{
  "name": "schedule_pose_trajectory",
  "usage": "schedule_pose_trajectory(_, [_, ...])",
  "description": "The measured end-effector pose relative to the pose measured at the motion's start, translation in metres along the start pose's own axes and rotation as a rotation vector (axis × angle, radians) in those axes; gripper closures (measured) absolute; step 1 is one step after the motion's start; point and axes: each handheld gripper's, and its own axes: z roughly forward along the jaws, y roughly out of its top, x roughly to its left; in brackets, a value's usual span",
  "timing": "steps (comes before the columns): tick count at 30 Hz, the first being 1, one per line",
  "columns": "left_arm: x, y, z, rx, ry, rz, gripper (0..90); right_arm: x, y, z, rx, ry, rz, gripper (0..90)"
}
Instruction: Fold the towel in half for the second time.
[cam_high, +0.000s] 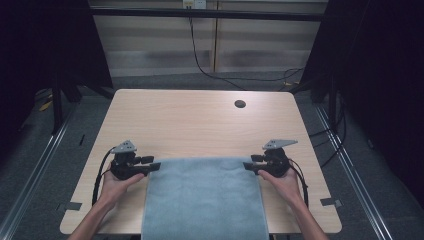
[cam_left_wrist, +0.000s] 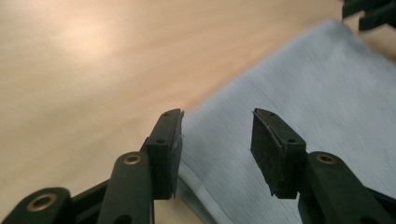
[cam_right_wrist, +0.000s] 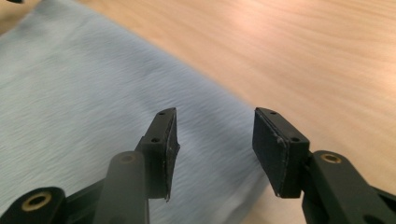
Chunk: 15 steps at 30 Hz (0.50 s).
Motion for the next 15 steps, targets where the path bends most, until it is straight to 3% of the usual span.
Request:
schedule_pose_trajectory(2, [0.008,0.002,0.005,0.026,0.03,-0.003,51.1,-0.01,0.006,0.008,0.019,-0.02,-0.015,50.5])
schedule_pose_trajectory(4, [0.015,0.003,0.01,0.006,0.042,-0.034,48.1,-0.018,0.01,0.014,0.014,-0.009,-0.002,50.3])
schedule_pose_trajectory(5, [0.016,0.002,0.013,0.007,0.067,-0.028,44.5,-0.021,0.01,0.015,0.012,-0.008,0.002,50.3])
schedule_pose_trajectory(11, [0.019,-0.004,0.02,0.061,0.042,0.001,40.7,-0.028,0.004,0.025,0.026,0.01,0.043,51.8])
schedule_pose_trajectory(15, [0.019,-0.005,0.022,0.071,0.022,0.005,42.6,-0.027,0.001,0.03,0.058,0.006,0.023,55.0])
